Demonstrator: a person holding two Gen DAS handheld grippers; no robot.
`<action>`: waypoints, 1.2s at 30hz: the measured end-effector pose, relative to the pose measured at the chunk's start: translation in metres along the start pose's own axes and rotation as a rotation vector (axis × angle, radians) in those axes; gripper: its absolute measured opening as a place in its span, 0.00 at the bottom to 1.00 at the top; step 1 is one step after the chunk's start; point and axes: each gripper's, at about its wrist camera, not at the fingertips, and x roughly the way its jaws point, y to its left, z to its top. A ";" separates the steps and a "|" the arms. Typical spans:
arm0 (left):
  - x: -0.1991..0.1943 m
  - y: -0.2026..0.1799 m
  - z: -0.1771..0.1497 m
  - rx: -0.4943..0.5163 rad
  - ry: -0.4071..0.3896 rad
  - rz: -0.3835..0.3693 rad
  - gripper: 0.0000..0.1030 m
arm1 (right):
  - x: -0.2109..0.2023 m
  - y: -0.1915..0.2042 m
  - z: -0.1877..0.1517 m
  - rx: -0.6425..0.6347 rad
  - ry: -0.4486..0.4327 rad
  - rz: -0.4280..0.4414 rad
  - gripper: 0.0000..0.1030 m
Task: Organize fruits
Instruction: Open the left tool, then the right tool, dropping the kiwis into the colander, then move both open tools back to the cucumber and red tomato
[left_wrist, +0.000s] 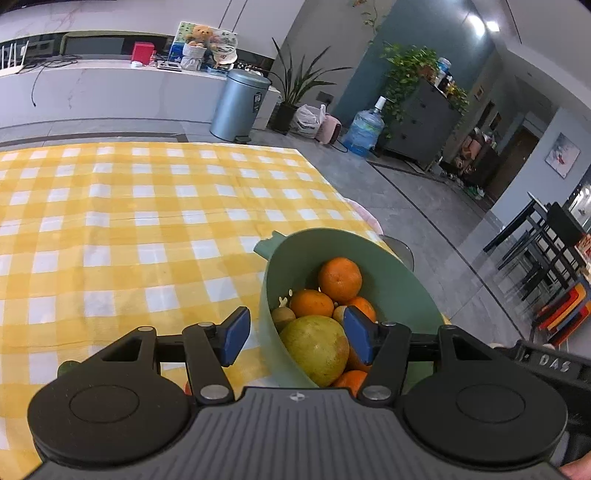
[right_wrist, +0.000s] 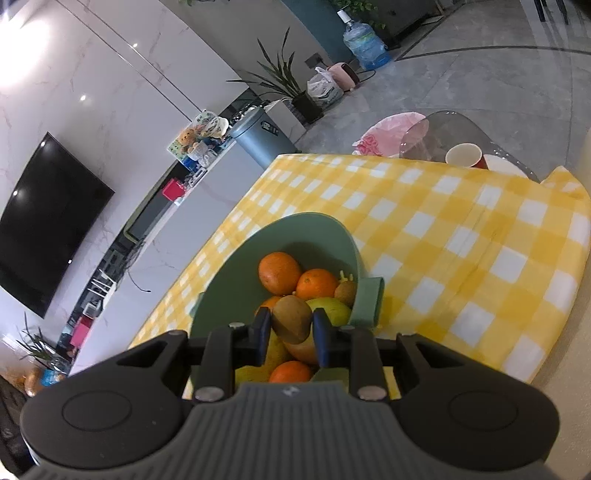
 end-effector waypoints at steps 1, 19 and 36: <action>0.000 -0.002 -0.001 0.013 0.003 0.002 0.67 | -0.002 0.000 0.000 0.003 -0.002 0.001 0.32; -0.015 -0.029 -0.011 0.115 0.007 0.061 0.76 | -0.013 0.016 0.000 -0.067 -0.026 -0.037 0.84; -0.085 -0.030 -0.021 0.071 -0.017 0.179 0.79 | -0.019 0.051 -0.015 -0.181 0.030 -0.046 0.75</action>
